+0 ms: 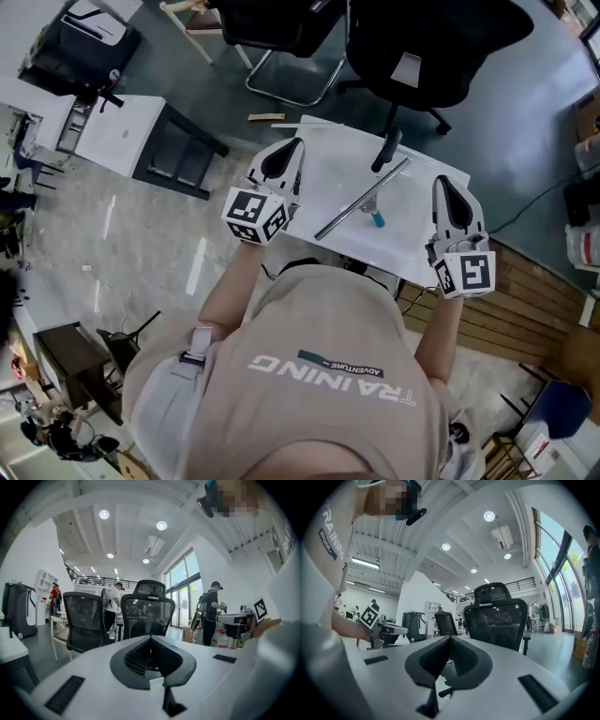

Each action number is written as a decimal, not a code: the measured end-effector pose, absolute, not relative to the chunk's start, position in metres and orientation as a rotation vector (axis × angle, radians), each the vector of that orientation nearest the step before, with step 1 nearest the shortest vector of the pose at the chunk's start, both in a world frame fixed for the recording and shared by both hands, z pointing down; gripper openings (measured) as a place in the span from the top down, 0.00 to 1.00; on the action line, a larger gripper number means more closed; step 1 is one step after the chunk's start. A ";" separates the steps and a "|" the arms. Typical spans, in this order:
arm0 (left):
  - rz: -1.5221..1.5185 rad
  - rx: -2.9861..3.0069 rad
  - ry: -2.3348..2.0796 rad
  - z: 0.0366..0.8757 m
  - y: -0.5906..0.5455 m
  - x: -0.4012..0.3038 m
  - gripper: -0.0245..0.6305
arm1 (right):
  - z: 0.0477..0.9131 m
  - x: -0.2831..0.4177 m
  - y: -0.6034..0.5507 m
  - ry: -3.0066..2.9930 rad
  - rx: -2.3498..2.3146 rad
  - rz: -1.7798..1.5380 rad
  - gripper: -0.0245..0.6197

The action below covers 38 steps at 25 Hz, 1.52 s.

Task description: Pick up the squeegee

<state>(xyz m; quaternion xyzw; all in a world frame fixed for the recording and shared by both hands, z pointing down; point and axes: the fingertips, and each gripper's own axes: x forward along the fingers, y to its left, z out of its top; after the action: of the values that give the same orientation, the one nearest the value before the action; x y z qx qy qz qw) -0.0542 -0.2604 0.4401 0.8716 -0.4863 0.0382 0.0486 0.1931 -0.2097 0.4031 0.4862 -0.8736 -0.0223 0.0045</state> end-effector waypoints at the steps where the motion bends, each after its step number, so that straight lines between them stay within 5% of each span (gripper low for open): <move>1: 0.123 2.647 -1.498 0.441 -0.261 -0.054 0.94 | 0.405 0.194 -0.211 -2.743 1.508 -0.066 0.91; 16: 0.256 2.449 -1.656 0.518 -0.327 -0.093 0.94 | 0.409 0.188 -0.228 -2.689 1.530 -0.038 0.91; 28: 0.550 2.023 -1.708 0.693 -0.362 -0.124 0.71 | 0.420 0.182 -0.231 -2.617 1.508 -0.026 0.91; 38: 0.656 1.828 -1.639 0.781 -0.364 -0.132 0.69 | 0.429 0.182 -0.227 -2.555 1.477 0.009 0.91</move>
<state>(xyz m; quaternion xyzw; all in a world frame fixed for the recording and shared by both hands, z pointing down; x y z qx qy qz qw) -0.1318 -0.3641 0.7810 0.6871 -0.6162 0.2467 0.2954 0.1824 -0.2269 0.4295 0.4981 -0.8619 0.0031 0.0949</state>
